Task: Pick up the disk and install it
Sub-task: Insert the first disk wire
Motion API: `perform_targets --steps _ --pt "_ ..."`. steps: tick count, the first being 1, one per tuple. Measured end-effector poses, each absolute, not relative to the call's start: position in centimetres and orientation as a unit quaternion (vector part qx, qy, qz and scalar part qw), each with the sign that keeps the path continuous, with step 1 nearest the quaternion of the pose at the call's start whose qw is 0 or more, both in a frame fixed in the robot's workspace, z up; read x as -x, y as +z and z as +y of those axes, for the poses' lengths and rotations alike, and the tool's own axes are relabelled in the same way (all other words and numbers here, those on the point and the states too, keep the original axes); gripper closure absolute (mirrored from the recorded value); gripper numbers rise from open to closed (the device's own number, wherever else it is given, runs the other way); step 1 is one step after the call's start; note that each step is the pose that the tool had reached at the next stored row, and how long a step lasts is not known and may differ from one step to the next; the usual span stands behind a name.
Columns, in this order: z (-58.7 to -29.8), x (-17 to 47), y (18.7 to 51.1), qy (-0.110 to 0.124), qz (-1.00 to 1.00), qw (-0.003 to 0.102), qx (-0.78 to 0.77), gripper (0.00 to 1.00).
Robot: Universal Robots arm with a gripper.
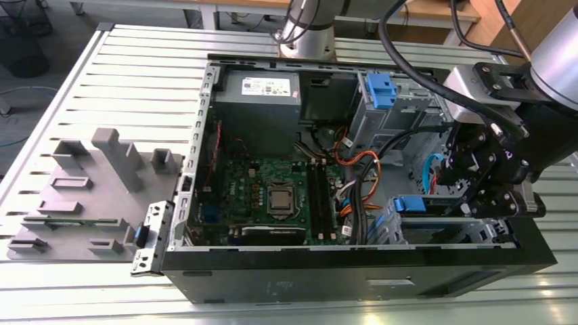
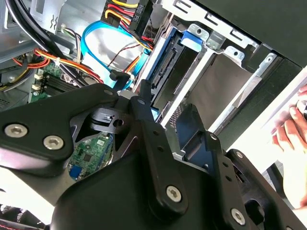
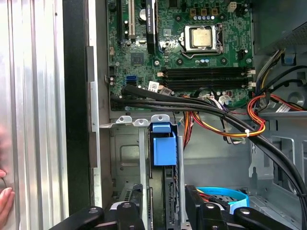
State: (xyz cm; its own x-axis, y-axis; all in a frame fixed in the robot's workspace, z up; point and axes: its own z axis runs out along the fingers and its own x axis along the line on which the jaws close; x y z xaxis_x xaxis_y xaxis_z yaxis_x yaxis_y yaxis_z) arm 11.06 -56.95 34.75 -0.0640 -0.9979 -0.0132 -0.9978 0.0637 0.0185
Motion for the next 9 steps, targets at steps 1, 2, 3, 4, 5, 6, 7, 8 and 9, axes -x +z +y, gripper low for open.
perform_targets --steps 1,2,3,4,5,6,7,8,9 --pt "-56.95 -11.06 34.75 -0.011 -0.729 0.002 -0.684 0.52" --pt "-56.95 -11.06 34.75 -0.011 -0.729 0.002 -0.684 0.52" --pt "-56.95 -11.06 34.75 -0.011 -0.729 0.002 -0.684 0.52" --pt "-56.95 -11.06 34.75 -0.011 -0.729 0.002 -0.684 0.52" --pt "-56.94 -11.06 34.75 -0.011 -0.729 0.002 -0.684 0.52" --pt "-56.94 -11.06 34.79 -0.011 -0.729 0.002 -0.684 0.52" --pt "-56.94 -11.06 34.90 -0.011 -0.729 0.002 -0.684 0.52" --pt "-56.94 -11.06 35.06 -0.011 -0.729 0.002 -0.684 0.52" --pt "-56.94 -11.06 35.24 -0.011 -0.729 0.002 -0.684 0.52"
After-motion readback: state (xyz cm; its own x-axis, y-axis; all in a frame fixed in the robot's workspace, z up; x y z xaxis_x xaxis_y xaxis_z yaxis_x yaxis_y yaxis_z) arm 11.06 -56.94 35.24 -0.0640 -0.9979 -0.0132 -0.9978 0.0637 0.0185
